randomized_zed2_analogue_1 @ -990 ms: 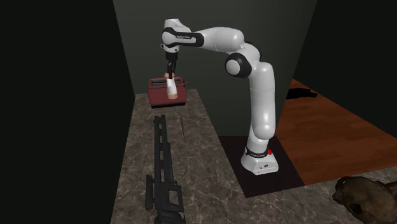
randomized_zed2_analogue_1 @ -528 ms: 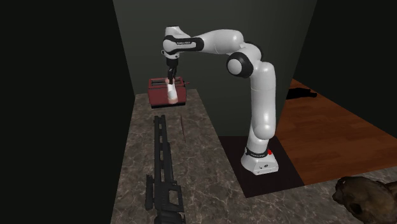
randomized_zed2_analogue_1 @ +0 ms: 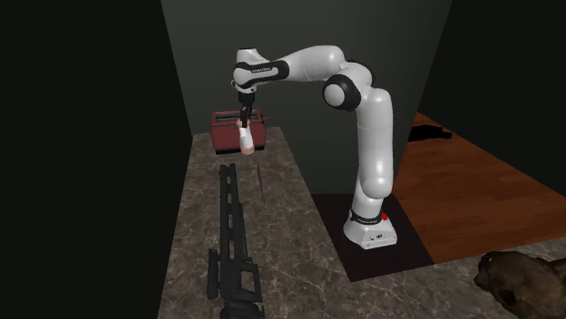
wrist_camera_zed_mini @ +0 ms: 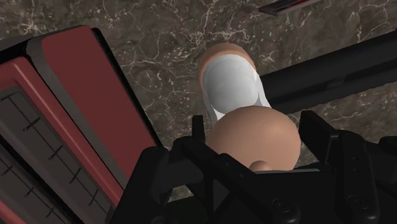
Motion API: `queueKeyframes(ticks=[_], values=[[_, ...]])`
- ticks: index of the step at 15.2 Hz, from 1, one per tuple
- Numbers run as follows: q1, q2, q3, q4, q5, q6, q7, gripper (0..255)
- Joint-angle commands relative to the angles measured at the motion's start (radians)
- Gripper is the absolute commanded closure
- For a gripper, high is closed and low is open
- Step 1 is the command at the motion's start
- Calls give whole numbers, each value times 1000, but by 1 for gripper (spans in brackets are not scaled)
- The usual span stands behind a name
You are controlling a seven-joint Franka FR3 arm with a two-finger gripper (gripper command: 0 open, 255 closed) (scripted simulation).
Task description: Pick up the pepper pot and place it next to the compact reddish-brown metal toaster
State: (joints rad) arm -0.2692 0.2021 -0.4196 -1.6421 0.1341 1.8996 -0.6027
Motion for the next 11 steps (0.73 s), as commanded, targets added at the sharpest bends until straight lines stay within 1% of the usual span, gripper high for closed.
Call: queueKeyframes(ticks=[1, 11], values=[[2, 2, 1, -26, 2, 28, -1, 255], [2, 27, 7, -129, 19, 153, -16, 255]])
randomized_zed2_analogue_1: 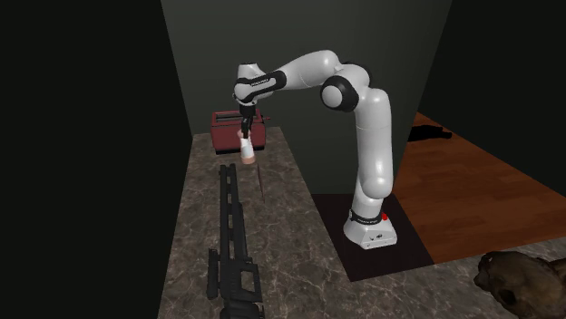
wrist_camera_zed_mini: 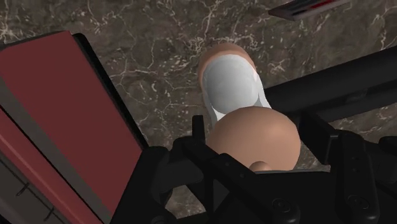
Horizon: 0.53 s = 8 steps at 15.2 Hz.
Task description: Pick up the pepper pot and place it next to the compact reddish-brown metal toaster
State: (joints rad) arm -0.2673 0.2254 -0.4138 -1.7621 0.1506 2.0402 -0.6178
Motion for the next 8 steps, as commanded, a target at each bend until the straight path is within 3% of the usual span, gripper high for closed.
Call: queueKeyframes(ticks=[1, 8], values=[[0, 7, 1, -18, 5, 25, -3, 255], [-3, 36, 7, -69, 23, 102, -18, 255]])
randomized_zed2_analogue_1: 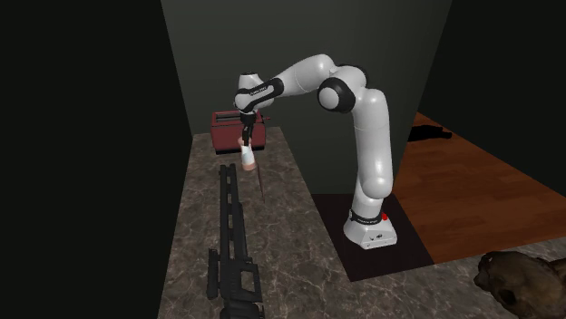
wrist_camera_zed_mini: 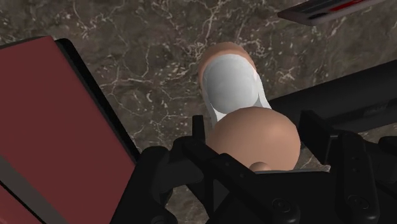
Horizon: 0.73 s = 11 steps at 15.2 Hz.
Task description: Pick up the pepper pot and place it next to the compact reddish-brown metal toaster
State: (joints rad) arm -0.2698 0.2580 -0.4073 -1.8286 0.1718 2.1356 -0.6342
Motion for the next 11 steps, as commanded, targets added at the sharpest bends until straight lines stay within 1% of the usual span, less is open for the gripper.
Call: queueKeyframes(ticks=[1, 7, 8, 11], values=[[-1, 3, 1, -3, 2, 6, -2, 255], [-1, 3, 1, -3, 2, 6, -2, 255], [-1, 3, 1, -3, 2, 6, -2, 0], [-1, 3, 0, -2, 2, 6, -2, 0]])
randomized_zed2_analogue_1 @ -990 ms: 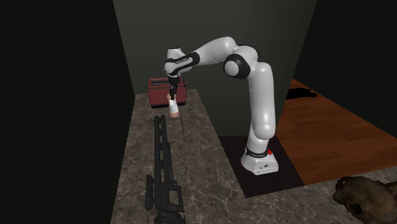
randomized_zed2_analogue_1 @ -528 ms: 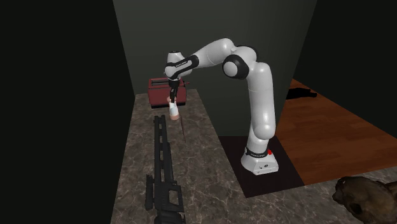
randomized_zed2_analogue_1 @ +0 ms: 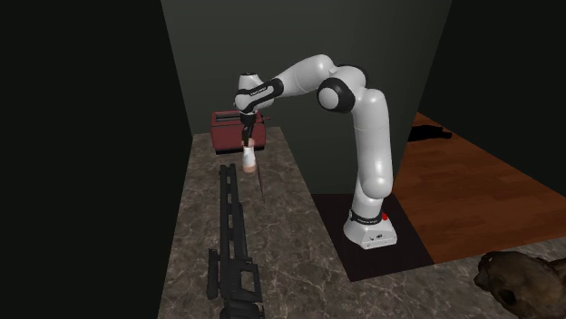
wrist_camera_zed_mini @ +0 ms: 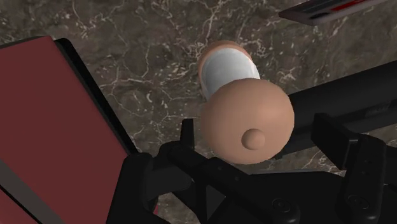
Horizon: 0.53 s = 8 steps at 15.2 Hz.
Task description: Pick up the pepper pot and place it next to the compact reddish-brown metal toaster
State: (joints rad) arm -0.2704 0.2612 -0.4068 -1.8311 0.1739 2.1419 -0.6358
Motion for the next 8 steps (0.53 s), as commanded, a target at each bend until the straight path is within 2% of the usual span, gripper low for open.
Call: queueKeyframes(ticks=[1, 2, 6, 8], values=[[0, 0, 0, 0, 0, 0, 0, 0], [0, 0, 0, 0, 0, 0, 0, 0], [5, -52, -10, 62, -30, -109, 19, 0], [5, -52, -9, 62, -30, -109, 19, 0]])
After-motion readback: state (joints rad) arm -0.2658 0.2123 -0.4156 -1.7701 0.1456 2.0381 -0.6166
